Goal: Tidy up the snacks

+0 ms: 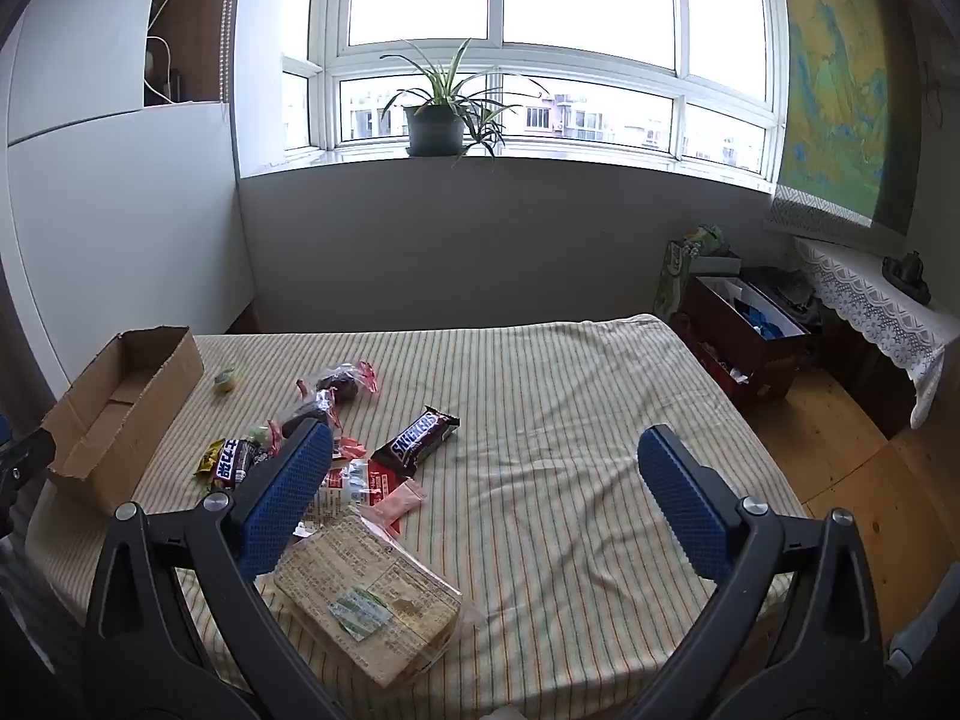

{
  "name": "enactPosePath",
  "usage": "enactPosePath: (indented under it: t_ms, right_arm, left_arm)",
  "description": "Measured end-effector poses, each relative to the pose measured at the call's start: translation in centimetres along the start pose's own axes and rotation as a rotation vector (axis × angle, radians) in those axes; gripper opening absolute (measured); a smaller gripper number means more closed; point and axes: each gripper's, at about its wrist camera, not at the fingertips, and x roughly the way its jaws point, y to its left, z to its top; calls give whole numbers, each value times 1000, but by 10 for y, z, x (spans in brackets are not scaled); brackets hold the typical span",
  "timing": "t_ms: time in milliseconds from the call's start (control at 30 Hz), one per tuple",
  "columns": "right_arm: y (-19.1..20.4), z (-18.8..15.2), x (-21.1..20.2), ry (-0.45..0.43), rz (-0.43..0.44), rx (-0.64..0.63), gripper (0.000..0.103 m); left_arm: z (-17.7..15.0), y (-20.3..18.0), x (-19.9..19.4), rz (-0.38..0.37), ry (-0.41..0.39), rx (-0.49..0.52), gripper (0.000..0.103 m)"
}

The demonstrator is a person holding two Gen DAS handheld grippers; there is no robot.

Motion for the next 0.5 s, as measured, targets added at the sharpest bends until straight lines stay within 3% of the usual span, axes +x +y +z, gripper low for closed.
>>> enactPosePath:
  t_ms: [500]
  right_arm:
    - [-1,-3,5,-2,1,-13,103]
  left_arm:
    - [-3,0,1,-15,-6,-12,98]
